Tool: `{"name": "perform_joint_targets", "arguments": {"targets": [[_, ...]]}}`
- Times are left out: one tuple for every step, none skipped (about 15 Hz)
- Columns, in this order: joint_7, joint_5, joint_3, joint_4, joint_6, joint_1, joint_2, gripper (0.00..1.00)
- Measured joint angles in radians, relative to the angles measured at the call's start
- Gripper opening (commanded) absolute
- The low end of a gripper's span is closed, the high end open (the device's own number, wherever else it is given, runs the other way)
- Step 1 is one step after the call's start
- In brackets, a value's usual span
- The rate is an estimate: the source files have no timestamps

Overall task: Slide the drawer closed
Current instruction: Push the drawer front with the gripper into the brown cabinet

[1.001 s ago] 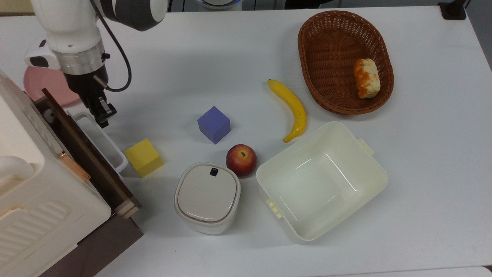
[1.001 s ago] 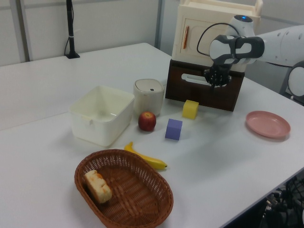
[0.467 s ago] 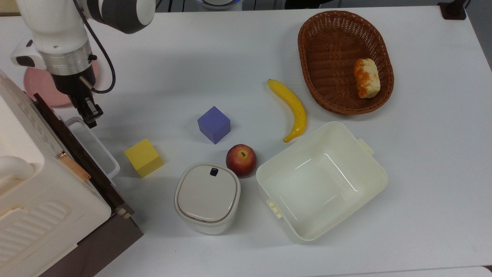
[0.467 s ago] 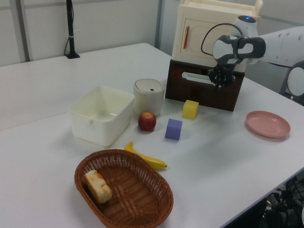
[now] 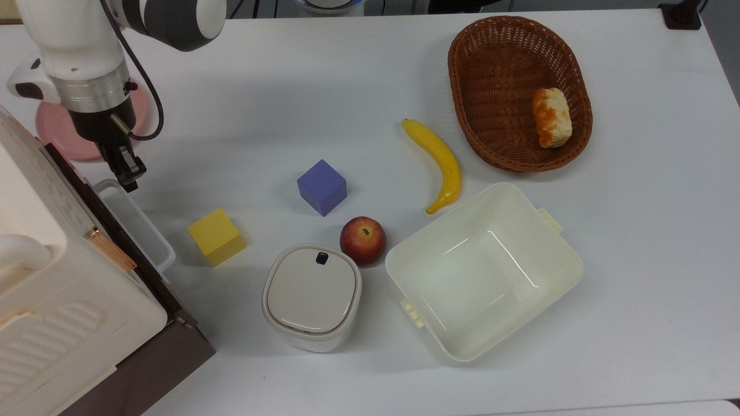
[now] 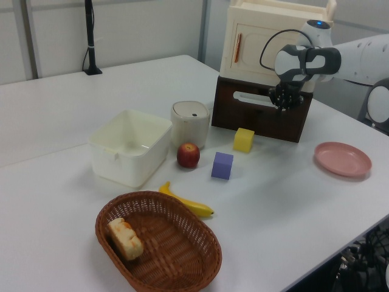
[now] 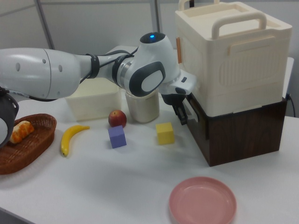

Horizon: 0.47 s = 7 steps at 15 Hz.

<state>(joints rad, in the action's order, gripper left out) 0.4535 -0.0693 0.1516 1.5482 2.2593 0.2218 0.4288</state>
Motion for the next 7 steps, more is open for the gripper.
{"name": "perform_joint_targets", "arguments": {"targets": [[0.0,0.0,0.0,-0.002,0.0,0.004,0.002,0.0],[0.0,0.0,0.0,-0.007,0.0,0.011,0.007,0.0],[0.0,0.0,0.0,-0.015,0.0,0.016,0.013,0.0],[0.0,0.0,0.0,-0.019,0.0,0.019,0.017,0.0],[0.0,-0.001,0.0,-0.022,0.0,0.022,0.019,0.0],[0.0,-0.004,0.0,-0.024,0.0,0.024,0.021,0.0],[0.0,-0.008,0.0,-0.026,0.0,0.025,0.022,0.0]]}}
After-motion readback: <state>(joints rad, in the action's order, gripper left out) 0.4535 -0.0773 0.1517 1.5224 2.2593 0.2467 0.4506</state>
